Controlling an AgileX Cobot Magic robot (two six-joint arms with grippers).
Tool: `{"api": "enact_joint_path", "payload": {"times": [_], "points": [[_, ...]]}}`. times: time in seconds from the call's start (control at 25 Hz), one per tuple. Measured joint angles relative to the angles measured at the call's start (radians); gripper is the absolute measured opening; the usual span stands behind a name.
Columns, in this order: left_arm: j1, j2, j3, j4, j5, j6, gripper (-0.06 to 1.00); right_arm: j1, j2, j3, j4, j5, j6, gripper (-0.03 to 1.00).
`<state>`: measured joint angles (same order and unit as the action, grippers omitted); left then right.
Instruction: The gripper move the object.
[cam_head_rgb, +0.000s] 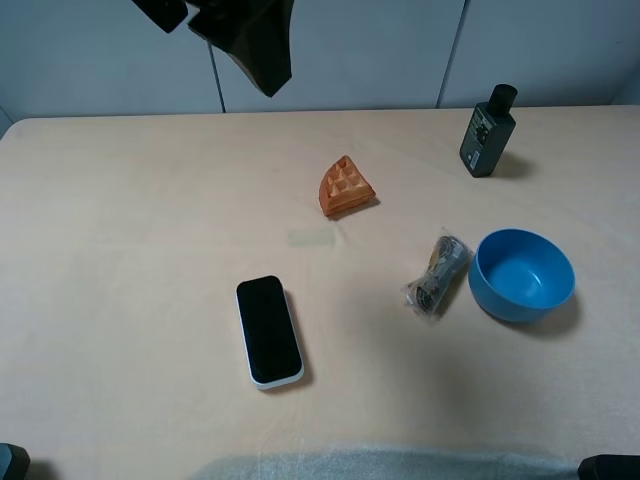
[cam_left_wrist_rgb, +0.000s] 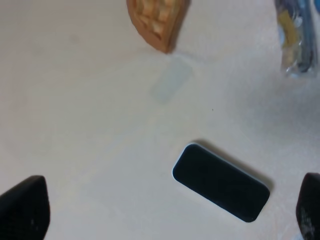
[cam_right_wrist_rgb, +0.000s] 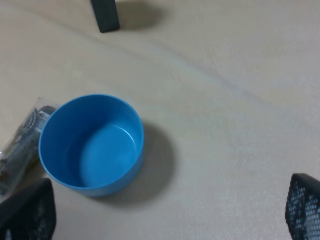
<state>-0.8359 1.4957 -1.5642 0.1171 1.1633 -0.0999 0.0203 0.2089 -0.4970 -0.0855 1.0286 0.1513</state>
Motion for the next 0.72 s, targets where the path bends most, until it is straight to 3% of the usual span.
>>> {"api": "enact_joint_path", "payload": {"times": [0.2, 0.72], "points": [[0.000, -0.090, 0.032, -0.005, 0.000, 0.054, 0.99, 0.000, 0.000, 0.000, 0.000, 0.000, 0.000, 0.69], [0.000, -0.380, 0.267, -0.004, 0.001, 0.061, 0.99, 0.000, 0.000, 0.000, 0.000, 0.000, 0.000, 0.69]]}}
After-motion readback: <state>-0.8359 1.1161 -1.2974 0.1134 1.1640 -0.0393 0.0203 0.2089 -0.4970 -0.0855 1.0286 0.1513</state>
